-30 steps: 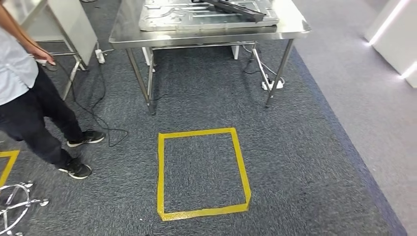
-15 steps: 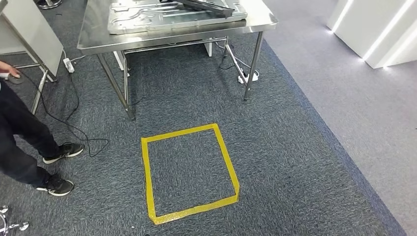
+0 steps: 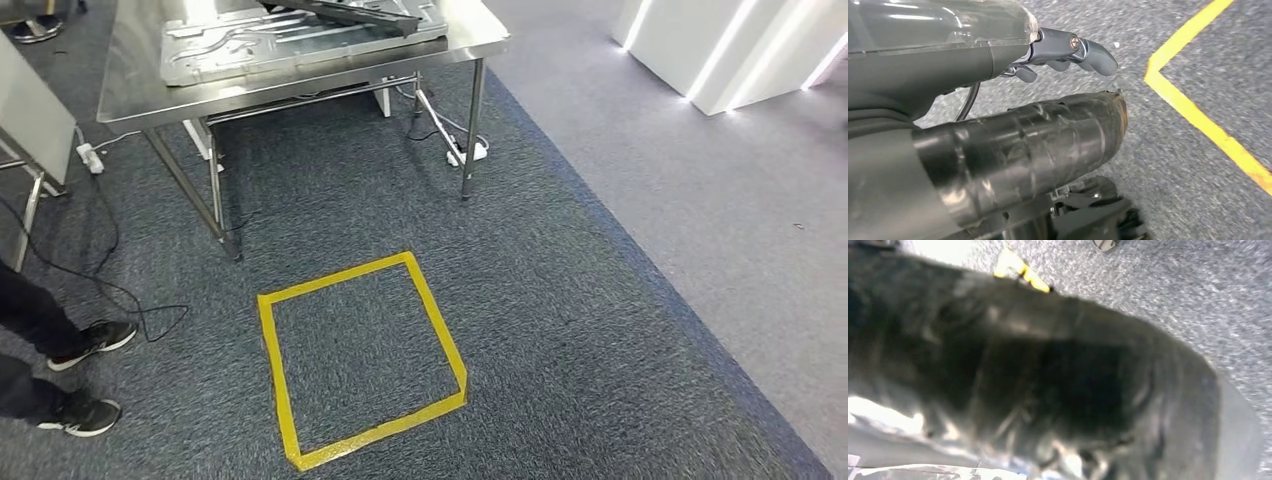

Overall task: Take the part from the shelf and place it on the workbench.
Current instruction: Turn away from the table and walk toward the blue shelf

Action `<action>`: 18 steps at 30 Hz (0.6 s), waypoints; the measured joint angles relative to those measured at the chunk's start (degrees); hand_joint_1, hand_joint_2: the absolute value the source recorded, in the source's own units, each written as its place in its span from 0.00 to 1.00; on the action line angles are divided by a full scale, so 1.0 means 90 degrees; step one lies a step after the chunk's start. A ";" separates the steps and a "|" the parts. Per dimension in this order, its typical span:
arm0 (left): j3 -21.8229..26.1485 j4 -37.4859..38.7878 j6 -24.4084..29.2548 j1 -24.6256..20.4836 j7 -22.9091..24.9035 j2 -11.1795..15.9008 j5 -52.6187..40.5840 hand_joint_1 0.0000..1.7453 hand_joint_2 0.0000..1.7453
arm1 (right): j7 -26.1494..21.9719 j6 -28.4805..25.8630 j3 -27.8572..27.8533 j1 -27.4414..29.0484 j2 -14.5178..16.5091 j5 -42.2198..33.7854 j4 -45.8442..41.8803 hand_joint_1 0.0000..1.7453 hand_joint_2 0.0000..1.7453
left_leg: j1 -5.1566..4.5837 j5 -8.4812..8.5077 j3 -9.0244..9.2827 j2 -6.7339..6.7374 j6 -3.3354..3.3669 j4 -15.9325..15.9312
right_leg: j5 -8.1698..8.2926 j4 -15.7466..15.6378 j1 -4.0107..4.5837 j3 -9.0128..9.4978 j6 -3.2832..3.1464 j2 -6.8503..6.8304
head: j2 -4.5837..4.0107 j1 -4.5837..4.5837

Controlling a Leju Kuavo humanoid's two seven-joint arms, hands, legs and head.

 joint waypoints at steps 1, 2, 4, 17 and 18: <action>0.0001 0.0000 0.0001 -0.0002 0.0001 -0.0001 0.0000 0.00 0.00 | 0.0005 0.0000 -0.0004 0.0003 0.0005 0.0004 0.0002 0.00 0.00 | -0.0009 0.0005 0.0030 -0.0057 0.0025 -0.0105 | 0.0012 0.0004 -0.0001 -0.0025 0.0042 0.0050 | 0.0000 0.0001; 0.0002 0.0000 0.0004 -0.0005 0.0001 -0.0001 0.0001 0.00 0.00 | 0.0010 -0.0001 -0.0007 0.0010 0.0008 0.0008 0.0005 0.00 0.00 | -0.0022 0.0002 0.0039 -0.0054 0.0057 -0.0140 | 0.0031 0.0002 -0.0001 -0.0048 0.0093 0.0106 | 0.0000 0.0001; 0.0004 0.0000 0.0009 -0.0010 0.0003 -0.0002 0.0014 0.00 0.00 | 0.0015 -0.0002 -0.0008 0.0036 0.0012 0.0014 0.0009 0.00 0.00 | -0.0015 0.0055 0.0061 0.0063 0.0151 -0.0188 | 0.0014 0.0041 -0.0017 -0.0086 0.0163 0.0092 | 0.0000 0.0003; 0.0008 0.0000 0.0024 -0.0013 0.0002 -0.0001 0.0035 0.00 0.00 | 0.0020 0.0009 -0.0010 0.0027 0.0023 0.0027 0.0032 0.00 0.00 | -0.0114 0.0000 0.0141 0.0868 0.0144 -0.0223 | -0.0051 -0.0023 0.0075 0.0046 0.0096 -0.0790 | 0.0000 0.0005; 0.0009 0.0000 0.0025 -0.0022 0.0001 -0.0001 0.0035 0.00 0.00 | 0.0020 0.0010 -0.0012 0.0031 0.0023 0.0029 0.0032 0.00 0.00 | -0.0114 -0.0007 0.0155 0.0918 0.0118 -0.0228 | -0.0035 -0.0036 0.0068 0.0035 0.0067 -0.0721 | 0.0000 0.0003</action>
